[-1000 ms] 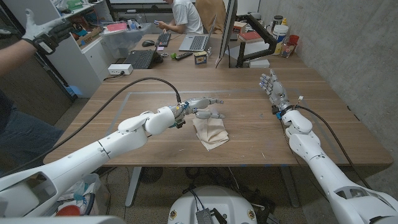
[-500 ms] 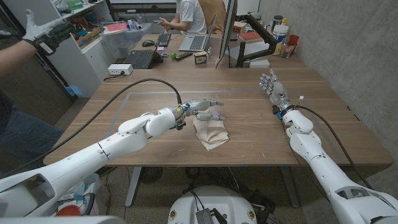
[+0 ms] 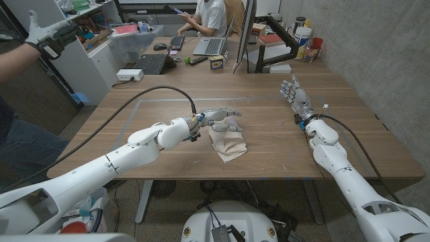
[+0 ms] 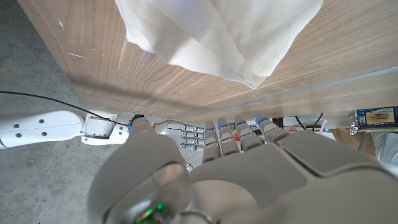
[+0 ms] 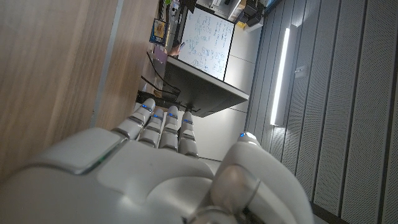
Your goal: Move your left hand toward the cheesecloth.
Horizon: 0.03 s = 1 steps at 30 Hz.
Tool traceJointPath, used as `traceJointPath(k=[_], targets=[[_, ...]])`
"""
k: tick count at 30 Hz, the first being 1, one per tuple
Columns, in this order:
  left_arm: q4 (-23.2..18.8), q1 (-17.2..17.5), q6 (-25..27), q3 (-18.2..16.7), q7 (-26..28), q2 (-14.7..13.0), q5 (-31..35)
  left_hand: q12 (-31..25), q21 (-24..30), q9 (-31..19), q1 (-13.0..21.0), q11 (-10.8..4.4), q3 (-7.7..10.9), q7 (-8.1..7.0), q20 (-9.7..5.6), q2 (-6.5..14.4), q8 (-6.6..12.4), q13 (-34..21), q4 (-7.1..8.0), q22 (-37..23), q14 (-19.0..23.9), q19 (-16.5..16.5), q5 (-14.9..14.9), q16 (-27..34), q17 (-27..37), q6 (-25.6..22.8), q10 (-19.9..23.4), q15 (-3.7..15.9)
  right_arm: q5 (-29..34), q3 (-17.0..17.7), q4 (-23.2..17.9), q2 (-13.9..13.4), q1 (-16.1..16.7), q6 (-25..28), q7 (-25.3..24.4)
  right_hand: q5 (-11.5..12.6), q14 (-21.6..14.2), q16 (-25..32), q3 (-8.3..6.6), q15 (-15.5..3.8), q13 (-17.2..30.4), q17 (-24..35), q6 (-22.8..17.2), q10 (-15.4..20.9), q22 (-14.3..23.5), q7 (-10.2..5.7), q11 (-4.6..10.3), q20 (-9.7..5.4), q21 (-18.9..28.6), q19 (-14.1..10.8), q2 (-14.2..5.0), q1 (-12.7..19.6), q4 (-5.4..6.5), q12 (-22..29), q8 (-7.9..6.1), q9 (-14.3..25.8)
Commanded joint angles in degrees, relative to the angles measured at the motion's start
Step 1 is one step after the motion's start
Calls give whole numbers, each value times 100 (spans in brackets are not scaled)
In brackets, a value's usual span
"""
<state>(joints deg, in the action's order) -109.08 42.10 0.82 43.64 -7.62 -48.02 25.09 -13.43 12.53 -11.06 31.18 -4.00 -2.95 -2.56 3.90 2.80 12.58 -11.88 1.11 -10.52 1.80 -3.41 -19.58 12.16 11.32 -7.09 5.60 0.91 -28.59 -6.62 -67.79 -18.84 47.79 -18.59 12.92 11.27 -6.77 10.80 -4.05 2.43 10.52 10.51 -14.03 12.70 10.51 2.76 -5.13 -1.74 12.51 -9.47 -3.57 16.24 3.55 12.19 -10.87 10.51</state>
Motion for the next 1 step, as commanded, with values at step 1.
traceJointPath(k=[1], targets=[[65,-52,-29,26,-95,-13,-16,-10,1,-11,77,-22,-38,3,-4,16,-3,-7,6,-29,60,46,12,2,25,-50,27,-16,6,-15,82,56,-51,-56,29,20,-67,12,-10,-19,16,12,-29,52,21,3,12,35,-21,-37,-34,0,-10,17,-24,20]])
